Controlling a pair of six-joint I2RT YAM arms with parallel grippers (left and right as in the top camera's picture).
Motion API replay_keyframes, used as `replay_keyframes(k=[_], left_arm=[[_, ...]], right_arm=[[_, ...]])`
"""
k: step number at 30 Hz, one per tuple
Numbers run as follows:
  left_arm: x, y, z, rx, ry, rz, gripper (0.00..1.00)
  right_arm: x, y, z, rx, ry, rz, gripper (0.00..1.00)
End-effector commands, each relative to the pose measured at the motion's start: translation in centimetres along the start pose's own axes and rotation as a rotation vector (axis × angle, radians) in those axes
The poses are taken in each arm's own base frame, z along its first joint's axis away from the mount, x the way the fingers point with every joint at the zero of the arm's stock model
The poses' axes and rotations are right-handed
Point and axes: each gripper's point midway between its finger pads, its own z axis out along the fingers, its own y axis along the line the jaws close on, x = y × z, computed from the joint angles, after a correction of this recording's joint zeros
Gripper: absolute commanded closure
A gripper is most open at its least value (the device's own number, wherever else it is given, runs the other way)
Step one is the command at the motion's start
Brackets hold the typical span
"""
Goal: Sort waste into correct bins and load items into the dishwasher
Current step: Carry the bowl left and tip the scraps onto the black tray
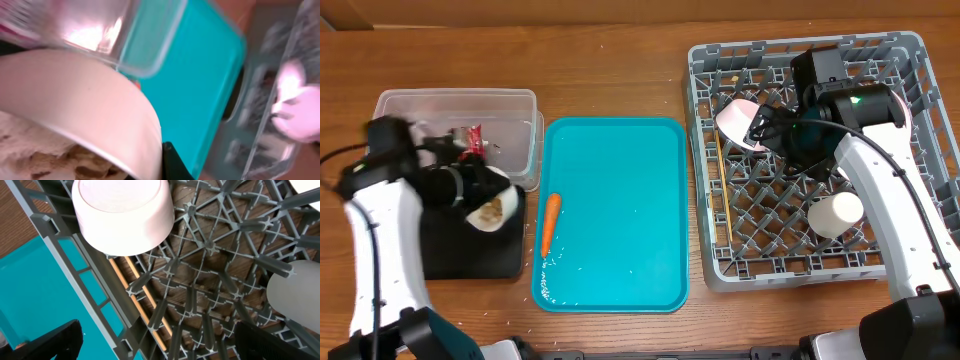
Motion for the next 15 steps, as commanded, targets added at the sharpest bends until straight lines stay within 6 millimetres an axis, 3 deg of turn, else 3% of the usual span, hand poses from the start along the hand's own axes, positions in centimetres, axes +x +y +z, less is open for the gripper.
replay_keyframes(k=[1,4,9,15], left_arm=[[-0.3,-1.1,-1.1,0.249,-0.059,0.017,0.96],[-1.0,0.0,-1.2,0.325,-0.123,0.001,0.96],[-1.5,0.1,-1.6,0.542,-0.244,0.084,0.96],[-1.3,1.0,-5.3,0.792,-0.417,0.167,0.96]], right_arm=[[-0.2,0.3,-0.2,-0.008,-0.009,-0.010,0.00],[-0.1,0.3,-0.2,-0.008,-0.008,-0.010,0.00],[0.0,0.2,-0.2,-0.005,-0.004,-0.009,0.00],[0.3,-0.1,-0.2,0.005,0.010,-0.009,0.00]])
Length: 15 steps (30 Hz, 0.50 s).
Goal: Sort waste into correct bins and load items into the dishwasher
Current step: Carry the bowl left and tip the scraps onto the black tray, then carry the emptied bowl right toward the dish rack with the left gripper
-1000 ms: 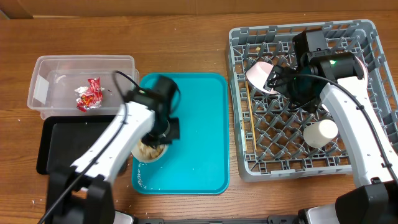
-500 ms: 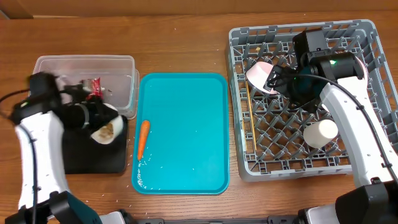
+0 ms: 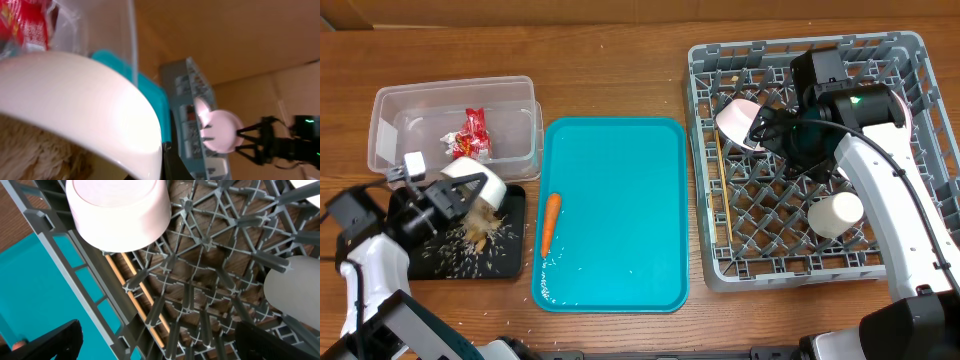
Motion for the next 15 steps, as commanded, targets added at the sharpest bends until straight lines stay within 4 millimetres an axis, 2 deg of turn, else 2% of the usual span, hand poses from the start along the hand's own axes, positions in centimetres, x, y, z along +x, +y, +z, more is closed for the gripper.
replay_keyframes(k=[1,5,15], left_arm=[[-0.5,-2.8,-2.6,0.222,-0.086,0.032,0.96],[-0.7,-1.7,-4.1,0.197,-0.141,-0.001,0.96],[-0.6,-1.6,-4.1,0.197,-0.144,-0.020,0.96]], right_arm=[[-0.1,0.2,-0.2,-0.007,-0.006,-0.010,0.00],[-0.3,0.4,-0.2,-0.013,-0.015,-0.010,0.00],[-0.1,0.2,-0.2,-0.006,-0.006,-0.010,0.00]])
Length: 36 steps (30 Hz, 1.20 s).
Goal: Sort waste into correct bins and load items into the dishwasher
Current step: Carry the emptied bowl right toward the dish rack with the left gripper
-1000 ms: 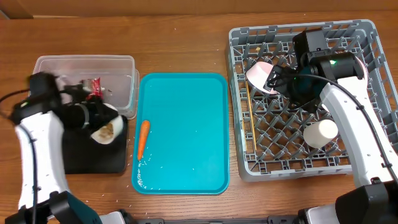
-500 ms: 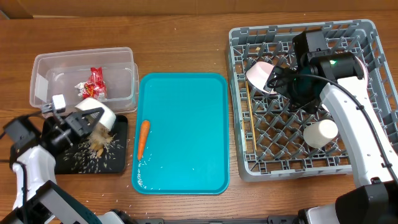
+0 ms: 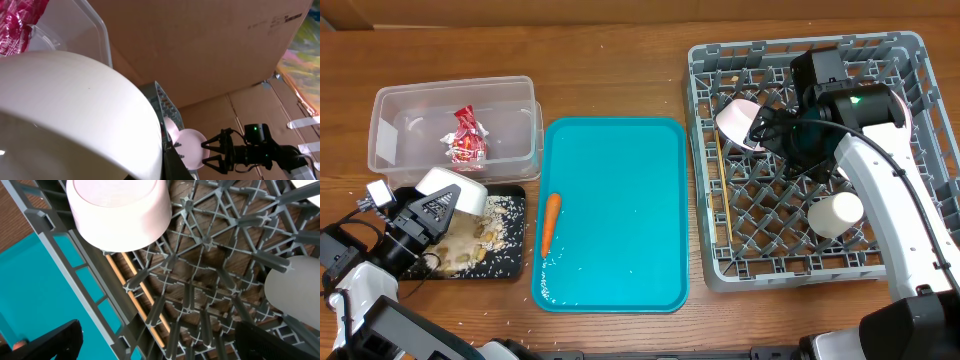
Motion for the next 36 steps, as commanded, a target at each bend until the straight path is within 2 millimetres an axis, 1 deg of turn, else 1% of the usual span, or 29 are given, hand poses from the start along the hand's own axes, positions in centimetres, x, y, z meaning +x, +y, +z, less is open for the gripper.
replay_keyframes(k=[1,6,9,11,13,16,19,22,25,28,30,32,34,36], left_arm=[[0.1,-0.8,-0.1,0.041,-0.001,0.022,0.96],[0.1,-0.7,-0.1,0.035,-0.001,0.026,0.96],[0.2,0.7,0.5,-0.054,0.015,-0.047,0.96],[0.7,0.1,1.8,-0.029,0.063,-0.014,0.96],[1.3,-0.9,3.6,-0.008,0.129,0.024,0.96],[2.3,-3.0,6.8,0.033,0.240,0.088,0.96],[3.9,-6.0,10.6,0.081,0.371,0.157,0.96],[6.6,-9.0,14.9,0.099,0.498,0.241,0.96],[10.0,-11.5,18.9,0.092,0.587,0.338,0.96],[13.9,-14.3,22.7,0.108,0.630,0.431,0.96],[16.2,-15.8,24.7,0.130,0.633,0.459,0.96],[18.7,-16.6,26.6,0.153,0.640,0.459,0.96],[21.1,-17.4,28.3,0.207,0.663,0.428,0.96],[23.8,-18.4,29.7,0.302,0.707,0.367,0.96]], right_arm=[[-0.1,0.2,-0.2,-0.005,-0.006,-0.009,0.00],[-0.2,0.3,-0.2,-0.009,-0.011,-0.010,0.00],[-0.2,0.3,-0.2,-0.010,-0.013,-0.010,0.00],[-0.4,0.4,-0.2,-0.014,-0.017,-0.010,0.00],[-0.4,0.4,-0.2,-0.015,-0.019,-0.010,0.00],[-0.4,0.4,-0.2,-0.015,-0.020,-0.010,0.00],[-0.7,0.4,-0.2,-0.016,-0.030,-0.007,0.00],[-1.4,-0.2,-0.4,-0.005,-0.050,0.014,0.00],[-2.9,-2.3,-0.7,0.038,-0.090,0.111,0.00],[-4.2,-4.2,-0.8,0.026,-0.096,0.225,0.00],[-4.8,-5.2,-1.0,0.008,-0.090,0.275,0.00],[-5.3,-6.5,-1.1,0.003,-0.089,0.321,0.00],[-5.7,-7.7,-1.2,0.008,-0.088,0.358,0.00],[-5.8,-8.6,-1.3,0.010,-0.082,0.388,0.00]])
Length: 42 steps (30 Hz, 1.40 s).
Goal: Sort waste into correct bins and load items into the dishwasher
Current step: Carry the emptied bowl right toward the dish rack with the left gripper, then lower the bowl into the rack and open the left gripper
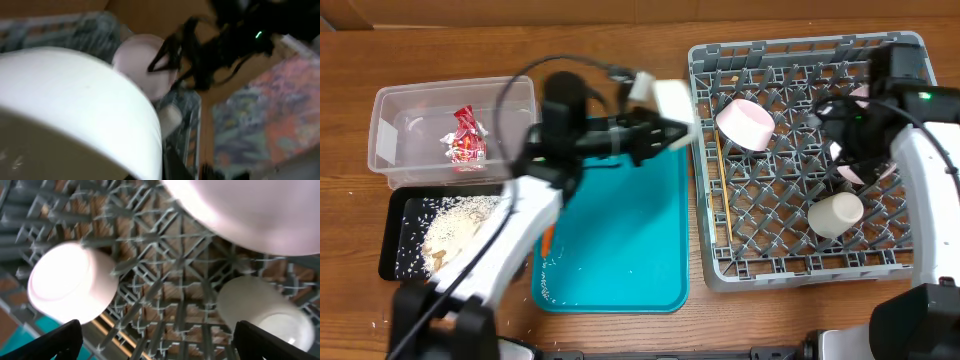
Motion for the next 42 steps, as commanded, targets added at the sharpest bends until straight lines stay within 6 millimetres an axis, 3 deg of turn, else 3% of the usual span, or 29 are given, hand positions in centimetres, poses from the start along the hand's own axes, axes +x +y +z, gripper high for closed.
replay_keyframes(k=[1,5,11,16,21,28,29,34,37,42], left_arm=[[1.6,1.1,4.4,0.057,0.014,-0.202,0.96],[3.8,0.6,8.7,0.187,0.061,-0.297,0.96],[8.1,0.2,12.6,0.232,0.157,-0.408,0.96],[10.3,-1.1,13.8,0.244,0.224,-0.441,0.96],[11.7,-0.4,13.9,0.193,0.271,-0.548,0.96],[12.4,-1.3,14.0,0.223,0.308,-0.548,0.93],[12.4,-1.4,13.9,0.232,0.316,-0.548,0.89],[11.5,-1.4,12.6,0.284,0.323,-0.522,0.28],[10.2,-0.7,11.5,0.281,0.303,-0.520,0.00],[7.2,0.5,9.1,0.256,0.240,-0.507,0.00]], right_arm=[[-0.7,-0.8,-0.6,-0.015,0.003,0.056,0.00],[-0.9,-1.7,-0.6,0.002,0.012,0.081,0.00],[-0.8,-1.8,-0.5,0.004,0.015,0.081,0.00],[-0.9,-1.8,-0.5,0.003,0.013,0.081,0.00],[-0.8,-1.8,-0.5,0.005,0.016,0.081,0.00],[-0.8,-1.8,-0.5,0.006,0.016,0.080,0.00],[-0.8,-1.8,-0.5,0.006,0.016,0.077,0.00],[-0.7,-1.9,-0.5,0.008,0.019,0.065,0.00],[-0.6,-1.9,-0.5,0.010,0.022,0.052,0.00],[-0.5,-2.0,-0.5,0.013,0.026,0.051,0.00]])
